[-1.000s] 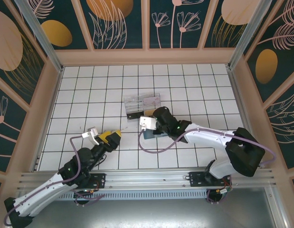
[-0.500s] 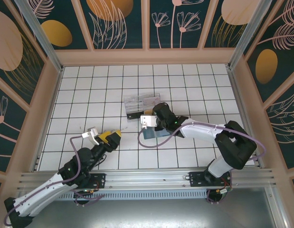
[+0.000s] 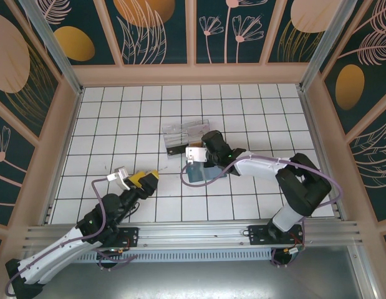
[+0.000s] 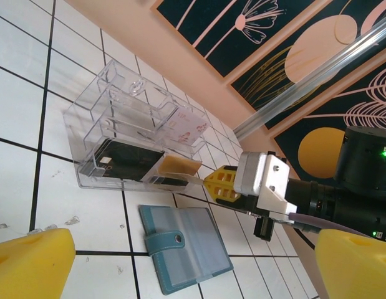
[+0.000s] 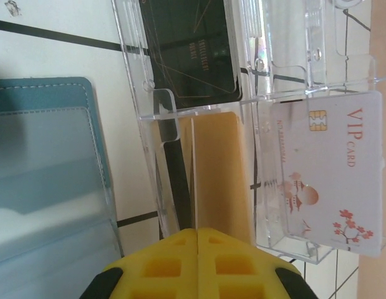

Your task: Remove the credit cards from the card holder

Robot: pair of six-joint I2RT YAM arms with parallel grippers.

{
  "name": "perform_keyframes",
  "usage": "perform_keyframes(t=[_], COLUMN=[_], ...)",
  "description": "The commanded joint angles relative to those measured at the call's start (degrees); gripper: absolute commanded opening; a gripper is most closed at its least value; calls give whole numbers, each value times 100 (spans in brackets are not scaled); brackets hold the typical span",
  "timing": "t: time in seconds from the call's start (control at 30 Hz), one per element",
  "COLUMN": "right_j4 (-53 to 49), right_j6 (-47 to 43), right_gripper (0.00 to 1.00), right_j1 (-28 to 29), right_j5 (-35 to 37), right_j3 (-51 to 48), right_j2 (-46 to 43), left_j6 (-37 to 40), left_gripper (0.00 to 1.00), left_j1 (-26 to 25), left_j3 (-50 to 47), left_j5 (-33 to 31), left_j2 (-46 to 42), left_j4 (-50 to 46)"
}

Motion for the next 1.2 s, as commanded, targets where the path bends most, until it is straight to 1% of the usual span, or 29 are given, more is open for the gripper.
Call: perform_keyframes(t=[0.0,0.13,0.17,0.2,0.27,0.3,0.33,0.4,0.5,0.63,0.87,1.03,1.1,1.17], right_j4=[194,203,196,223,260,298,354,450,454,466,784,889,833,730], right_j6=[-34,55,93,142,204,249,277,278,337,354,476,418,406,470], right_gripper=[0,0,9,14,16,21,22,22,30,31,31,30,28,27], right_j1=[-38,-11,-11,-12,-28,-41,-54,-54,-54,-54,-96,-107,-116,-116], right_j5=[-122,-57,-16,47,89,126,173,244,230,218,562,649,635,590], right_j3=[167,253,297,319,350,365,372,383,420,440,628,639,646,662], right_j2=[149,244,258,278,286,298,323,379,440,535,711,773,757,720], left_j6=[132,132,132,145,147,154,154,163,165,164,172,176,177,179], left_gripper=[99,99,99,99,99,99,99,99,99,99,99,98,98,99], left_j1=[43,36,37,38,36,36,36,38,36,37,38,37,38,42], left_j3=[-150,-150,-148,-152,-148,-150,-149,-159,-156,-166,-157,-157,-157,-157], left_j5=[-127,-114,-109,-105,-93,-100,-100,-96,-94,-93,-83,-71,-75,-71], left_j2=[-41,-48,-46,-49,-50,-47,-42,-46,-50,-50,-50,-55,-59,-59], left_j4=[-273,-294,-288,-288,-281,-284,-287,-288,-296,-301,-314,-323,-323,-326])
